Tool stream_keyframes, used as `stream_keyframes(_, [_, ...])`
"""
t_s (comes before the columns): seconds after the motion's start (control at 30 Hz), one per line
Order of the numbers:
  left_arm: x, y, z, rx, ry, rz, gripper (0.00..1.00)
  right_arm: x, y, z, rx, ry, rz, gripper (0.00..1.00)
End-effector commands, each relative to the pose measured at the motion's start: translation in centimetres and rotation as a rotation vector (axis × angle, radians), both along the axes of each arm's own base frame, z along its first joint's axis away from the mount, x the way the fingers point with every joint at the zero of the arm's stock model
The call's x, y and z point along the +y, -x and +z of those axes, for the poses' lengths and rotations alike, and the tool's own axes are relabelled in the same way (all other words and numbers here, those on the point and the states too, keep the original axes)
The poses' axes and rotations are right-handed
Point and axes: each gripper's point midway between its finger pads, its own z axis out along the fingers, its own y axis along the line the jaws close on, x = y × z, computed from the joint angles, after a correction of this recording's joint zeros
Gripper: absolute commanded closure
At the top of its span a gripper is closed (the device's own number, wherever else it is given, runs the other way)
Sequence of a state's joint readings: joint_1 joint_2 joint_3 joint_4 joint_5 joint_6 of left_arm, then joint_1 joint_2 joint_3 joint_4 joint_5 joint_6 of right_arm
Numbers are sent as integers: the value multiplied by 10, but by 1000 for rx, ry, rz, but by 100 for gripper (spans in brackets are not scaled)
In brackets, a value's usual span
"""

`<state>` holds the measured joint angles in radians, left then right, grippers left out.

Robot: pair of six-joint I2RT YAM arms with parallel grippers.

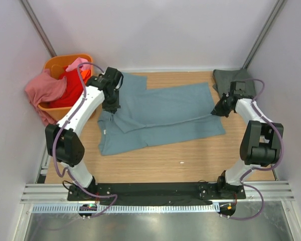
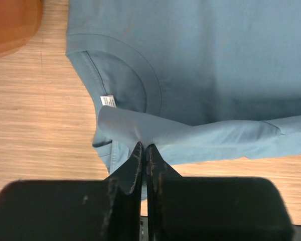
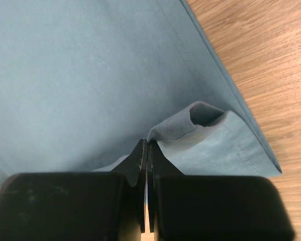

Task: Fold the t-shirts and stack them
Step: Fold the tshirt

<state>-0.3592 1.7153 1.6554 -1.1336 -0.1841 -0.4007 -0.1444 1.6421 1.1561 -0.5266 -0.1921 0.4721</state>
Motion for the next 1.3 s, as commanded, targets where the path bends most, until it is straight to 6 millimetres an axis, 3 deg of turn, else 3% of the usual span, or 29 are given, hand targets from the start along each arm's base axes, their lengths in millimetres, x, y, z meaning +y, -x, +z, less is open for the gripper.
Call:
stream_keyframes(0.0, [6, -12, 0, -14, -24, -6, 100, 0, -19, 10, -54, 17, 8, 99])
stream_keyframes(0.43, [19, -47, -37, 45, -114, 74, 100, 3, -51, -25, 12, 43, 13, 99])
stream_keyframes(0.47, [24, -54, -33, 24, -145, 88, 99, 2, -55, -26, 9, 48, 14, 99])
stream_keyframes(0.53, [29, -58, -42, 46, -184, 110, 87, 0, -65, -24, 1, 68, 17, 92])
stream_keyframes(0.57, [34, -64, -36, 24, -209, 129, 79, -2, -64, -28, 25, 80, 14, 79])
stream_keyframes(0.6, [37, -62, -33, 29, -224, 140, 62, -7, -67, -27, 27, 104, 3, 69])
stream_keyframes(0.63, [39, -63, -22, 3, -224, 151, 51, -11, -73, -17, 7, 128, 2, 48])
stream_keyframes(0.7, [40, -62, -2, -59, -224, 171, 32, -16, -76, -1, -15, 163, -1, 36])
stream_keyframes(0.73, [43, -56, 17, -104, -216, 180, 27, -21, -77, 10, -30, 189, -9, 26])
stream_keyframes(0.8, [41, -46, 34, -147, -203, 185, 23, -31, -74, 37, -79, 242, -43, 23])
stream_keyframes(0.83, [39, -34, 29, -130, -196, 181, 23, -32, -69, 43, -88, 249, -50, 23])
stream_keyframes(0.87, [36, -25, 44, -181, -146, 195, 23, -30, -65, 63, -134, 244, -55, 22])
stream_keyframes(0.9, [28, -16, 43, -179, -87, 195, 23, -27, -53, 58, -125, 229, -51, 22])
stream_keyframes(0.93, [28, 3, 18, -119, -67, 194, 23, -22, -47, 59, -134, 208, -42, 22])
stream_keyframes(0.97, [23, 10, 34, -195, 14, 200, 23, -20, -41, 59, -145, 196, -52, 22])
stream_keyframes(1.0, [14, 21, 26, -180, 95, 228, 23, -18, -32, 72, -186, 189, -60, 22])
stream_keyframes(1.03, [15, 43, -2, -119, 107, 239, 23, -9, -15, 51, -156, 150, -38, 22])
stream_keyframes(1.1, [7, 60, -5, -144, 213, 279, 24, 3, 12, 33, -132, 91, -26, 22])
stream_keyframes(1.13, [8, 78, -31, -82, 218, 295, 24, 6, 17, 29, -140, 71, -26, 22])
stream_keyframes(1.2, [8, 89, -38, -96, 256, 324, 25, 13, 29, 18, -130, -8, -37, 22])
stream_keyframes(1.23, [11, 101, -57, -60, 251, 363, 25, 15, 39, 6, -127, -39, -42, 21])
stream_keyframes(1.27, [12, 103, -60, -67, 261, 375, 25, 6, 44, -1, -115, -69, -77, 21])
